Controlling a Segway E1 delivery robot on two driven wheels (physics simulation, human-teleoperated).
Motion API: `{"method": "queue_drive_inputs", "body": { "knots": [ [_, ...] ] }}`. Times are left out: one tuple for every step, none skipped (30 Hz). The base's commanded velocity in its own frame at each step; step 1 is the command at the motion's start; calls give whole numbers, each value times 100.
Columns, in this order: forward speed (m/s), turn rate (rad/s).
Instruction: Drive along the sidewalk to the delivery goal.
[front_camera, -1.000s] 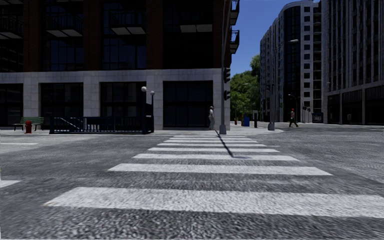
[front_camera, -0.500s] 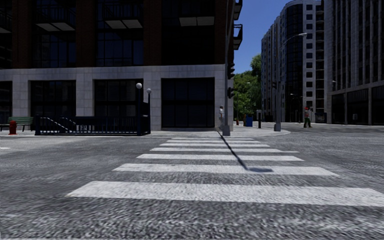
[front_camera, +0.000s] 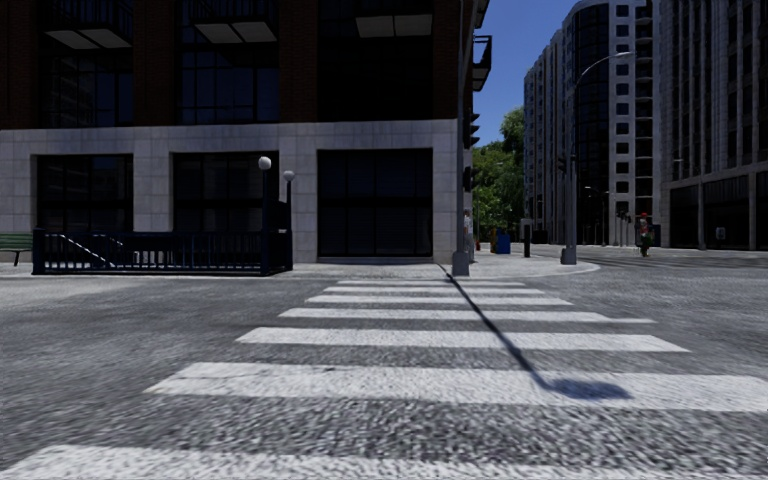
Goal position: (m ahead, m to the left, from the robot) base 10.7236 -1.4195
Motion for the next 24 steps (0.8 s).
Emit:
{"method": "queue_drive_inputs", "body": {
  "knots": [
    [200,0],
    [200,0],
    [200,0],
    [200,0],
    [200,0],
    [200,0],
    [200,0],
    [200,0],
    [200,0],
    [200,0],
    [200,0],
    [200,0],
    [200,0],
    [200,0],
    [200,0],
    [200,0],
    [200,0],
    [200,0],
    [200,0],
    [200,0],
    [200,0],
    [200,0],
    [200,0],
    [200,0]
  ]
}}
